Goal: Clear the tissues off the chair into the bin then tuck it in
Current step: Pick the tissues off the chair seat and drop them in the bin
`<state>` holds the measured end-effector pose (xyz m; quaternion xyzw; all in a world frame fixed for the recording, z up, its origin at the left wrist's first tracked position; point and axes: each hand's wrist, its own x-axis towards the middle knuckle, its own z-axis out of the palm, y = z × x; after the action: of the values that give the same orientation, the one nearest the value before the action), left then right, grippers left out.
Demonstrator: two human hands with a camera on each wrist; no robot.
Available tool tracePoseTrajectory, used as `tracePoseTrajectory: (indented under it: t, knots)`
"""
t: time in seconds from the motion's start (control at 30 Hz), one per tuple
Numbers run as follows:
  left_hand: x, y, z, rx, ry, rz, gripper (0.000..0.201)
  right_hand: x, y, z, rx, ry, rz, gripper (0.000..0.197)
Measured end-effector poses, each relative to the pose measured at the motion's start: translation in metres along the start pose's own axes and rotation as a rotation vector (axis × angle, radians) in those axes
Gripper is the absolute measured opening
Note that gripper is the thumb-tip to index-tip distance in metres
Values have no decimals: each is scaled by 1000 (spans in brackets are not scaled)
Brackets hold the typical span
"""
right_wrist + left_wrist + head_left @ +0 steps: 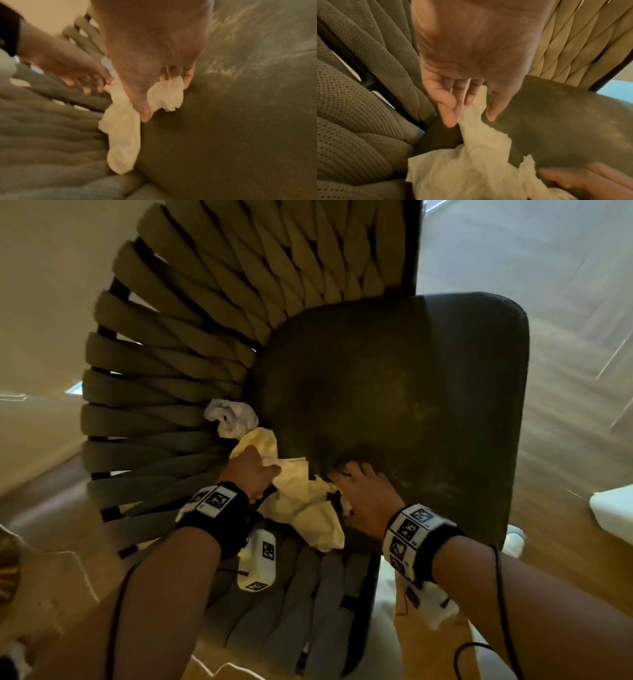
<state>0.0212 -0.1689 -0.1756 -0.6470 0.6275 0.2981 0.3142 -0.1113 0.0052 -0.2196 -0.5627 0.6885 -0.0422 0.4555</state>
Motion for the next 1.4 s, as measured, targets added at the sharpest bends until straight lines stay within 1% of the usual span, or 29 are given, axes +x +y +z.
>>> tracePoseTrajectory:
  t: [0.03,0.1,0.17,0.23,0.3,0.37,0.4,0.47,0.5,0.53,0.6,0.67,0.7,0.73,0.8,0.83,0.9,0.93,0.97,1.0,1.03,1.07,1.13,1.17,1.23,1.3,1.33,1.37,1.4]
  knots:
    - [5,-5,5,7,-54,-13,49,5,-1,4,-30,6,12,64]
    - [11,-10,16,-80,-170,-25,53,14,-1,6,-7,12,41,53]
    - [16,-14,26,-168,-168,-26,49,21,-1,1,78,43,88,40]
    - [21,-14,32,-172,-103,-10,37,24,-1,-7,195,142,169,27]
    - [18,-8,34,-374,-176,-33,18,28,-2,-15,328,247,267,24]
    - [10,3,34,-591,-298,-41,8,33,-8,-24,536,270,343,25]
    - [6,10,33,-646,-341,0,6,36,-12,-28,667,250,365,27]
    - [0,26,31,-691,-398,134,10,39,-23,-37,923,185,376,39]
    - [-4,36,29,-713,-416,189,13,38,-27,-42,1047,151,360,42]
    - [-7,45,26,-747,-446,230,17,38,-28,-46,1153,129,336,41]
    - [-11,60,19,-868,-549,280,22,39,-24,-56,1227,172,327,29]
    - [-14,69,9,-973,-634,305,24,40,-12,-66,1176,267,361,19]
    - [-13,71,5,-934,-605,317,23,39,-5,-71,1131,289,374,17]
    - [-11,71,1,-801,-511,326,21,38,2,-73,1075,294,388,18]
    - [-5,64,0,-350,-277,337,23,35,13,-76,987,256,412,23]
    - [0,58,3,-80,-225,344,29,33,16,-77,960,224,412,24]
    - [7,47,17,438,-290,371,41,29,17,-76,892,170,400,25]
    - [11,43,26,620,-342,394,45,29,18,-76,862,154,394,27]
    - [14,42,33,721,-383,419,47,28,18,-75,847,145,381,28]
    - [15,43,35,744,-419,435,45,28,18,-74,838,141,362,29]
    - [15,46,34,704,-455,446,42,28,17,-75,829,138,348,30]
    - [14,52,31,588,-486,455,36,28,17,-76,822,134,341,30]
    - [12,64,21,215,-500,455,25,26,14,-78,902,94,335,28]
    - [11,71,14,36,-483,468,21,25,10,-81,972,44,324,26]
    - [4,86,3,-265,-472,481,22,24,5,-87,1062,-33,268,30]
    - [-3,96,-7,-511,-545,435,27,25,5,-91,1105,18,240,31]
    - [-5,98,-13,-585,-575,422,28,26,7,-94,1089,71,227,26]
    - [-6,96,-19,-608,-568,420,28,27,9,-97,1028,117,213,23]
    - [-5,90,-27,-556,-502,430,26,27,10,-98,940,139,191,24]
